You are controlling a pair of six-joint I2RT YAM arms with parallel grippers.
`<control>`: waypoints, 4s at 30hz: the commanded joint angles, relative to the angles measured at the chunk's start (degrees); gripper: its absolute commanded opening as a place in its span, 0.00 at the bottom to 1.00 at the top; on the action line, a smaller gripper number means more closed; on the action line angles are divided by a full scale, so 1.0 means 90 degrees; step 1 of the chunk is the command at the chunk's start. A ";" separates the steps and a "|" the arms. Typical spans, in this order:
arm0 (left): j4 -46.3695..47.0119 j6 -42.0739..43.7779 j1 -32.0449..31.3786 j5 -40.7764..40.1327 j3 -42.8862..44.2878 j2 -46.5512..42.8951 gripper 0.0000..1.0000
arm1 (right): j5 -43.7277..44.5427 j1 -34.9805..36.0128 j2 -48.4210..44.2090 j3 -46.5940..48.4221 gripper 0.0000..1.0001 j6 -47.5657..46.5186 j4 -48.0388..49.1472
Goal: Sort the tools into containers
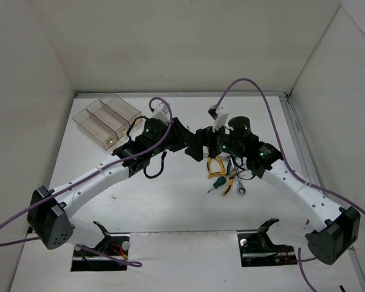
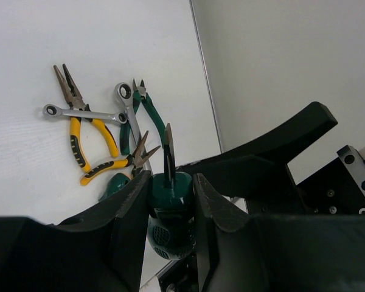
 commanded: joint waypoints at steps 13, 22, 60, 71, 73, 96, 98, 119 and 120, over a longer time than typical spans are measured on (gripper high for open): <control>-0.0710 0.0700 0.1305 -0.1180 0.0208 -0.0887 0.00 | 0.1116 -0.0017 -0.1494 -0.1009 0.98 0.1055 -0.0193; -0.1181 0.2302 0.3162 -0.1524 0.1439 0.0273 0.00 | 0.1224 0.0002 -0.1690 -0.1313 0.98 0.0803 -0.0712; 0.0423 0.2694 0.4638 -0.0742 0.4184 0.4962 0.51 | 0.1078 0.0052 -0.1778 -0.1606 0.98 0.0421 -0.1093; -0.0845 0.4039 0.3868 -0.0117 0.4076 0.3762 0.73 | 0.2530 0.0003 -0.2343 -0.1509 0.98 0.0469 -0.1141; -0.1293 0.4732 0.3293 -0.0020 0.3911 0.3528 0.79 | 0.3057 -0.0056 -0.2588 -0.1479 0.98 0.0450 -0.1210; -0.2106 0.4774 -0.1328 0.0137 0.2327 0.3066 0.81 | 0.4310 -0.1306 -0.1856 -0.0015 0.98 0.0411 -0.1630; -0.2097 0.4793 -0.1445 0.0215 0.2483 0.3262 0.78 | 0.4281 -0.1316 -0.1885 -0.0034 0.98 0.0382 -0.1630; -0.2106 0.4666 -0.1787 0.0528 0.3227 0.4786 0.52 | 0.4222 -0.1345 -0.2168 -0.0288 0.98 0.0303 -0.1806; -0.2097 0.4657 -0.1787 0.0528 0.3217 0.4806 0.52 | 0.4222 -0.1335 -0.2149 -0.0307 0.98 0.0303 -0.1806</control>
